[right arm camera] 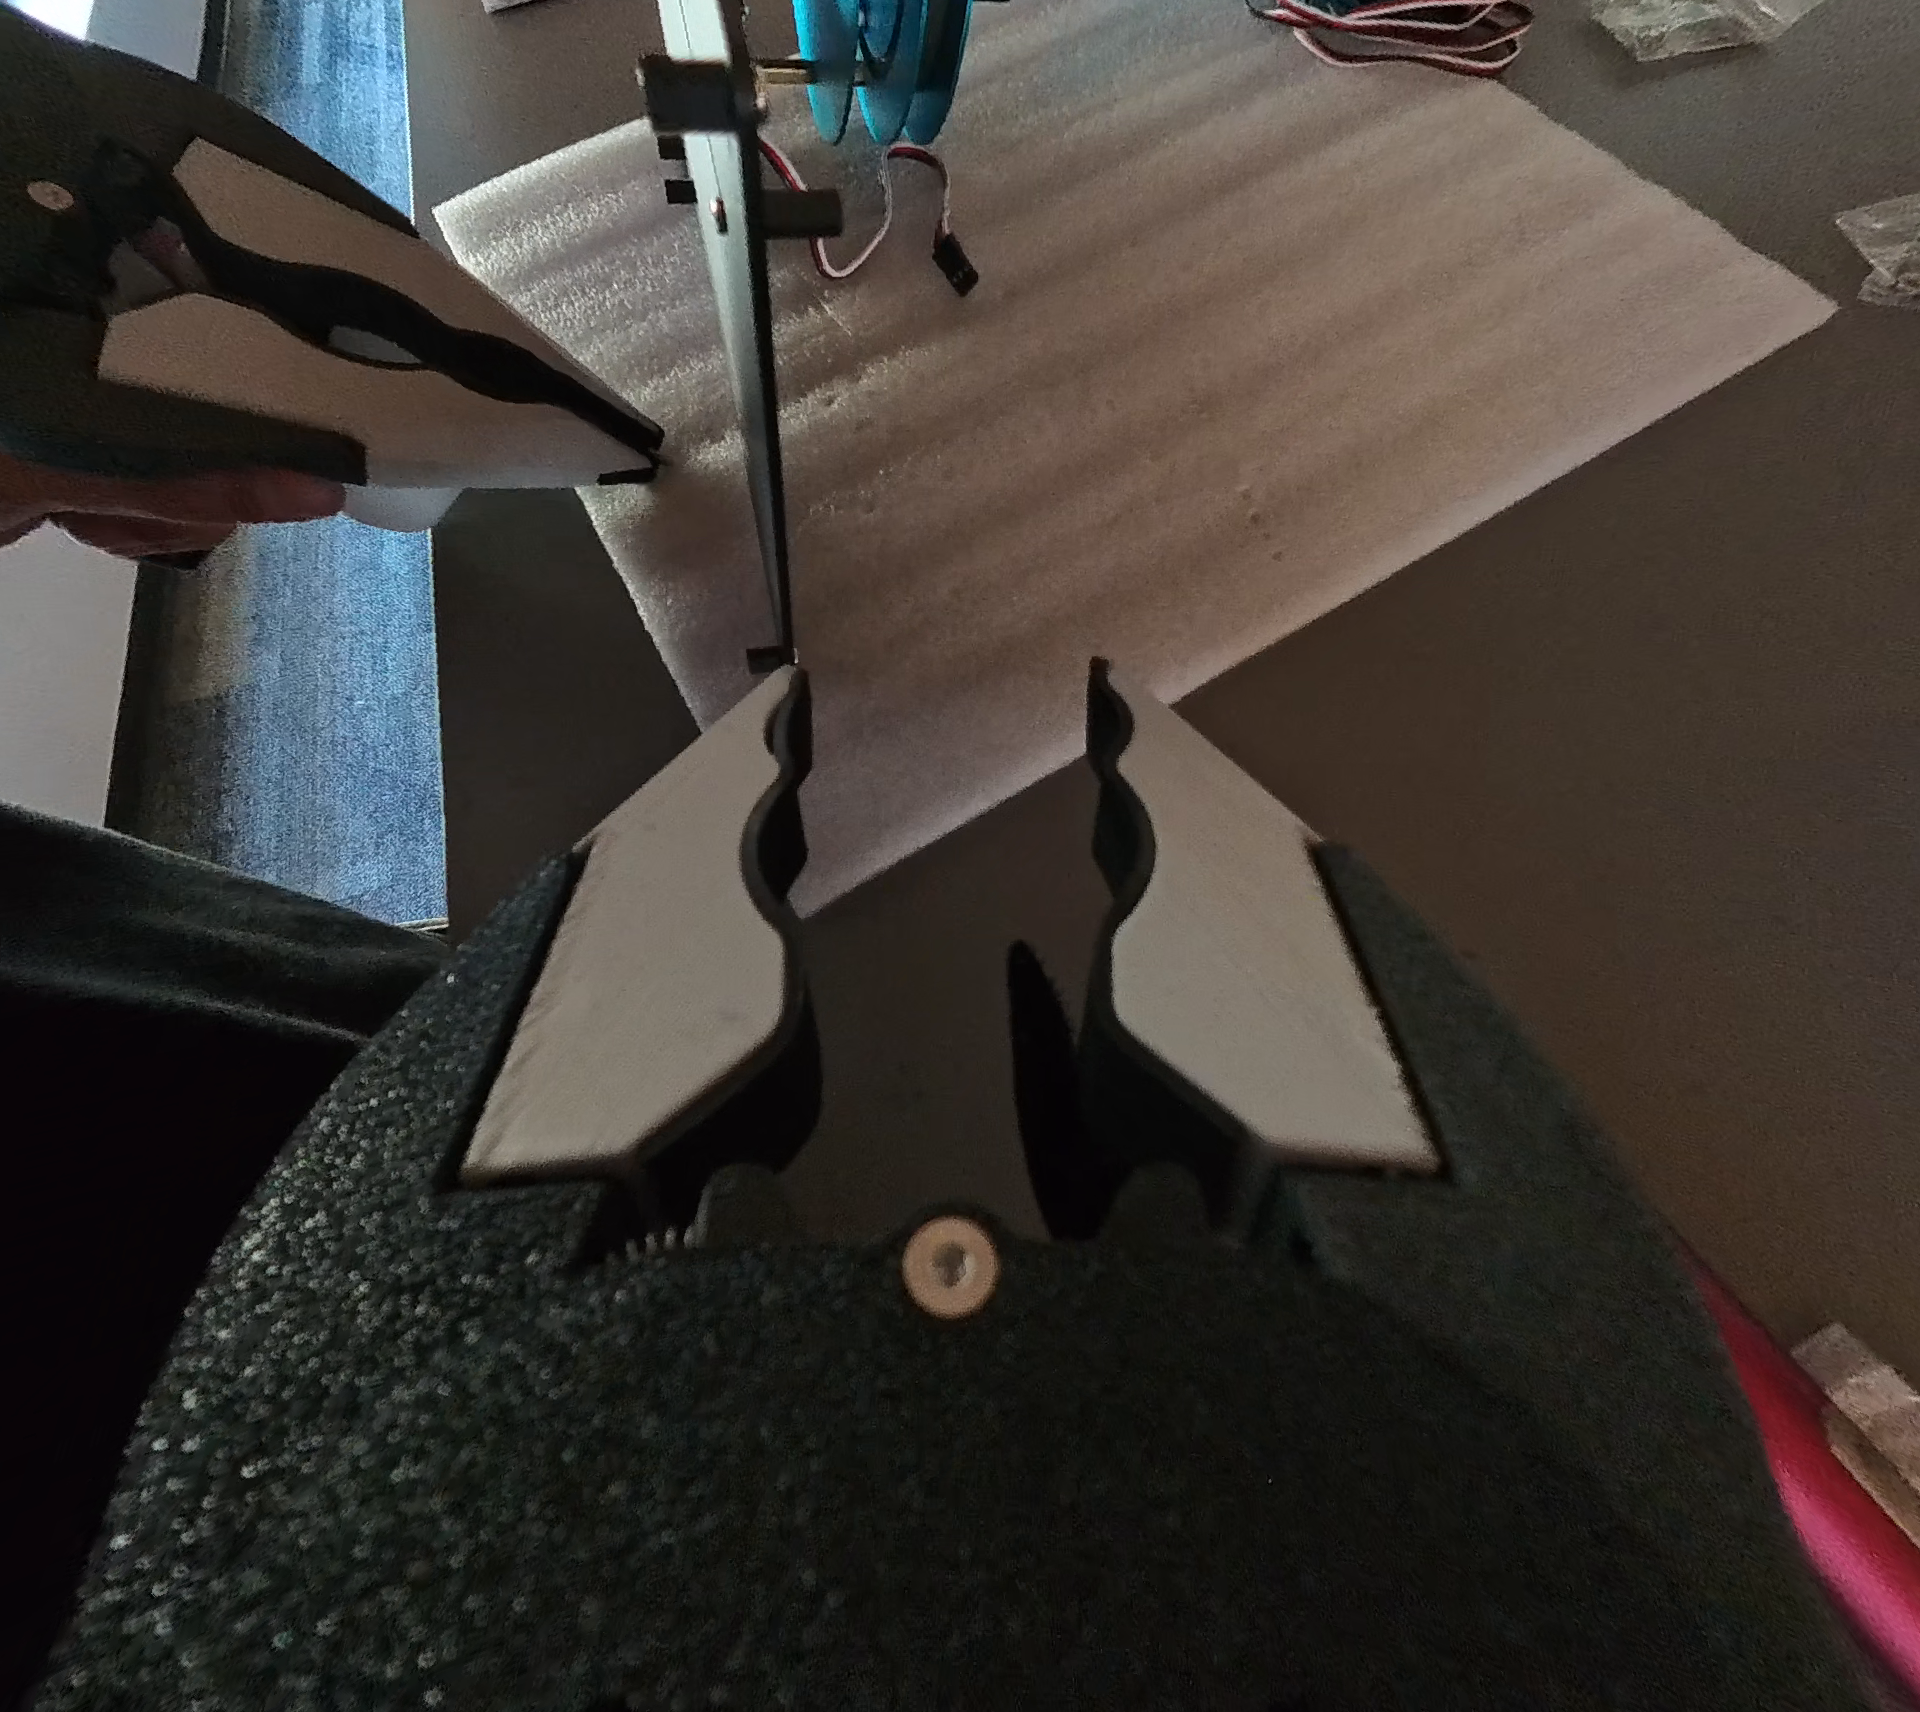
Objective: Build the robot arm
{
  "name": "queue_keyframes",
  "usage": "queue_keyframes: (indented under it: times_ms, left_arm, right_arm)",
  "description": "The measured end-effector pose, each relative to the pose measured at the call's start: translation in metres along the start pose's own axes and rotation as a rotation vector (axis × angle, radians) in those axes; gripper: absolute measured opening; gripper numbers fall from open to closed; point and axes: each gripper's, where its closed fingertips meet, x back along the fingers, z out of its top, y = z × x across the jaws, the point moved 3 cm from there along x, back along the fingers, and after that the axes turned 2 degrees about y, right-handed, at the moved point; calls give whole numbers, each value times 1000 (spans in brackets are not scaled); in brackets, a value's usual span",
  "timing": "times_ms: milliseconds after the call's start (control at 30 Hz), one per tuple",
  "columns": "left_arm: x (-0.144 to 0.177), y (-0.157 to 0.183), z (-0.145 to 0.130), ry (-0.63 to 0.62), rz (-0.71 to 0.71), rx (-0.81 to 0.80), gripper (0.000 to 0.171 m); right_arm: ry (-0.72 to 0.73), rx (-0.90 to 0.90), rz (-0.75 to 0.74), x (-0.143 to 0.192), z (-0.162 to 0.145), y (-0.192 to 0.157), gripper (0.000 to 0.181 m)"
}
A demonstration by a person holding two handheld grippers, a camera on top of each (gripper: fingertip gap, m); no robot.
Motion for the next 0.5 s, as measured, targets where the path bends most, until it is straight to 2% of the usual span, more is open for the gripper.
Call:
queue_keyframes:
  times_ms: [100, 267, 500]
  left_arm:
    - [2, 4, 10, 40, 17, 19, 3]
    - [3, 25, 44, 177, -23, 127, 2]
    - [-9, 30, 47, 240, 18, 296, 1]
  right_arm:
    - [1, 3, 2, 1, 1, 1, 53]
    - [6, -3, 12, 3, 2, 3, 53]
    - [6, -3, 28, 6, 1, 4, 53]
